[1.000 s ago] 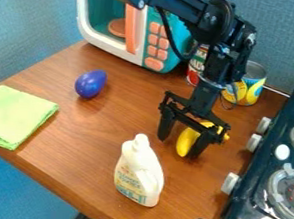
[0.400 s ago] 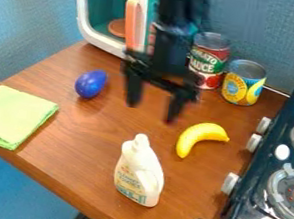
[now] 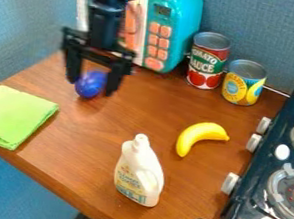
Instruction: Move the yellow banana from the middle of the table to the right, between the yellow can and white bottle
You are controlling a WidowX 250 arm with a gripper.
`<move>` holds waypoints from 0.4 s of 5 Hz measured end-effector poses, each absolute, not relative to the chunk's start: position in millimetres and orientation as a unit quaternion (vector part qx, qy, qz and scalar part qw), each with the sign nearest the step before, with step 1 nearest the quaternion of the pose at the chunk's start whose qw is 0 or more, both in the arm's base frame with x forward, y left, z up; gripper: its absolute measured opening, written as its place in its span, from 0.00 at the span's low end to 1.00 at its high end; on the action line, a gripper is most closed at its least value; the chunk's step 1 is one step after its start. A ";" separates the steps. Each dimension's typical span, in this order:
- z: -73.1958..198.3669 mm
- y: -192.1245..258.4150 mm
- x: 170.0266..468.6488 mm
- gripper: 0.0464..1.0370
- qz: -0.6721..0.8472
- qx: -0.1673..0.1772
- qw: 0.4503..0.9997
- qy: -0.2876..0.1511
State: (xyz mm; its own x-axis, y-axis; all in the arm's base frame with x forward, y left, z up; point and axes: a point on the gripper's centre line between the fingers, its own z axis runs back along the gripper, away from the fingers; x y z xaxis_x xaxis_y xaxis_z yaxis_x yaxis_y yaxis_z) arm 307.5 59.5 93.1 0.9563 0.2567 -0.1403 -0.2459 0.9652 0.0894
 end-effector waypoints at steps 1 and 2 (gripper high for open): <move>86.4 87.2 321.2 0.96 0.115 0.058 0.988 0.081; 89.3 96.4 328.8 0.96 0.076 0.080 0.991 0.073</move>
